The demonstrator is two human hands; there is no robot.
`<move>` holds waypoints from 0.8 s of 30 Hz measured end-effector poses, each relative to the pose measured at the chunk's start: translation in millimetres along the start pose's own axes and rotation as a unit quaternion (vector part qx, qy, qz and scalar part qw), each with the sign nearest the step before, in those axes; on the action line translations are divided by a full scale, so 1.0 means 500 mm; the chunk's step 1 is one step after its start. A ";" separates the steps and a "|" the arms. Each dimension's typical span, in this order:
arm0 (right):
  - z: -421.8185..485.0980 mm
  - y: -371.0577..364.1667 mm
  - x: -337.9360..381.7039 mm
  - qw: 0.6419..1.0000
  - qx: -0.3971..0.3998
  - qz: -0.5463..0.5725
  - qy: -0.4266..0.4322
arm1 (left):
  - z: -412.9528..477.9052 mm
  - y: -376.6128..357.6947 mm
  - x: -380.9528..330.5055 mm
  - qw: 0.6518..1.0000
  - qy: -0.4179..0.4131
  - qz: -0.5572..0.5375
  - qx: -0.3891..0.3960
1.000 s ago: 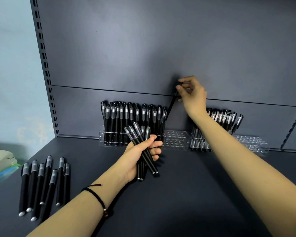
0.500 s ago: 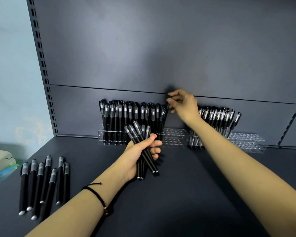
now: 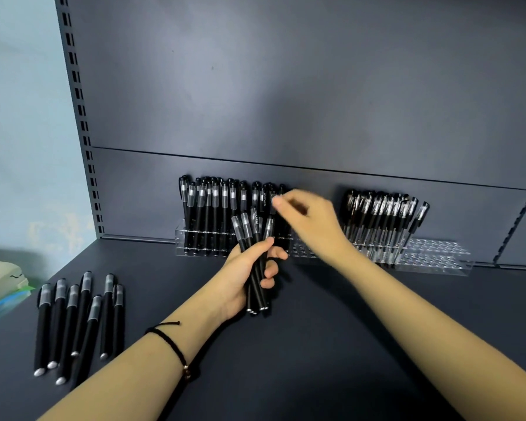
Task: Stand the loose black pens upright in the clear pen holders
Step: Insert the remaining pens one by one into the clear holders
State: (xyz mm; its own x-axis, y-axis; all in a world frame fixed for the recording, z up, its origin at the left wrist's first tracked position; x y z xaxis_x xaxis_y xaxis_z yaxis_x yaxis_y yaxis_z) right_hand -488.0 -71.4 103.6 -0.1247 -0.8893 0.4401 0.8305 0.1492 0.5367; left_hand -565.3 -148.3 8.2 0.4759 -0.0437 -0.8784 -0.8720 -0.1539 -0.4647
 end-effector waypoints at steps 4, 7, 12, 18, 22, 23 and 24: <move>-0.036 -0.054 0.007 0.986 0.095 0.107 -0.085 | 0.001 0.006 -0.008 0.999 -0.035 -0.023 0.003; -0.043 -0.054 -0.020 0.966 0.052 0.207 -0.146 | 0.001 0.014 -0.012 0.998 -0.050 -0.046 -0.014; -0.019 0.001 -0.029 0.971 -0.050 0.205 -0.109 | 0.005 0.026 0.000 0.997 -0.023 -0.067 -0.044; 0.037 0.137 -0.059 0.968 -0.234 0.072 -0.045 | 0.008 0.033 0.011 0.996 0.007 -0.061 -0.060; 0.054 0.147 -0.065 0.973 -0.230 0.018 -0.013 | 0.010 0.032 0.013 0.997 0.010 -0.052 -0.058; 0.055 0.142 -0.063 0.974 -0.224 0.010 -0.007 | 0.010 0.031 0.013 0.997 0.010 -0.051 -0.056; 0.054 0.134 -0.062 0.976 -0.219 0.003 -0.002 | 0.011 0.030 0.013 0.997 0.011 -0.050 -0.055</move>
State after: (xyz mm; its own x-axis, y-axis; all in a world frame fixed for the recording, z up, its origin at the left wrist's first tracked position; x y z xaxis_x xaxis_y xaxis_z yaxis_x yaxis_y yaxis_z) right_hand -443.1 -21.9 145.5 -0.1211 -0.8868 0.4460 0.9834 -0.0459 0.1758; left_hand -575.9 -145.5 -5.3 0.5637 -0.0435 -0.8248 -0.8025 -0.2654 -0.5344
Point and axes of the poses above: each hand's wrist, its own z-axis towards the middle knuckle, its own y-axis out of the back of the hand, x = y × z, the point moved 8 cm from there along z, towards the middle knuckle, and after that the axes turned 11 degrees about y, right-handed, at the moved point
